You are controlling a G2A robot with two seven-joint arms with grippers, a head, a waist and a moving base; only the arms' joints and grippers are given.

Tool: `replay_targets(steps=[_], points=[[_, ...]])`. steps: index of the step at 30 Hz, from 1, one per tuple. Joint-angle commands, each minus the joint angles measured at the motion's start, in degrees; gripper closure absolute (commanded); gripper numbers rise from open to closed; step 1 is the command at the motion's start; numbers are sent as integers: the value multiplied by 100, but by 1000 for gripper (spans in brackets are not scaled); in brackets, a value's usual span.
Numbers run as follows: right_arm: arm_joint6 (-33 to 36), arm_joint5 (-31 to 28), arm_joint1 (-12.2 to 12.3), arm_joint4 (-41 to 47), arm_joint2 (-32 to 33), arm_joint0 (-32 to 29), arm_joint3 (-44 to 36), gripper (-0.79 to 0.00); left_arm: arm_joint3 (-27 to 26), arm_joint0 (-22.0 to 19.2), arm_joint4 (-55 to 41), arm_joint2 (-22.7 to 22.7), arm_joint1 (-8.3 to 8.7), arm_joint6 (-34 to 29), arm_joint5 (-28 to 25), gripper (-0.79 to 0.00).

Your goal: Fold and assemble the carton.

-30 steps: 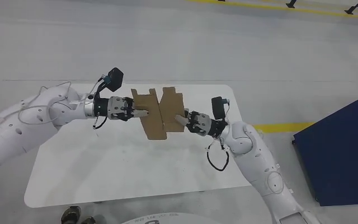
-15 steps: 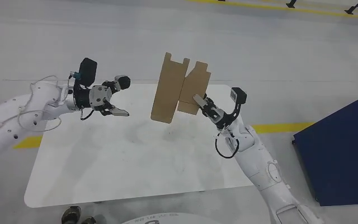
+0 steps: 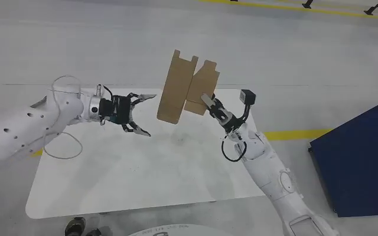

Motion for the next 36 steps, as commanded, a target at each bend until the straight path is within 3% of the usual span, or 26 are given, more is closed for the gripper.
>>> replay_targets(steps=[1,11,20,25,36], points=[[103,22,-7,112,-18,25,29,0,-37,37,358,-20,-41,43,370,-785],[872,170,-31,699,-141,264,183,0,-262,235,1292,-283,-176,20,1684,-785],[1019,465,-98,922,-268,415,298,0,-471,392,1694,-507,-243,-113,1908,-785],[1208,455,-138,1382,-346,514,428,0,-611,475,1970,-565,-326,-261,2083,-413],[1727,409,-210,2013,-486,700,642,0,-596,500,2985,-410,-756,-1380,2522,-351]])
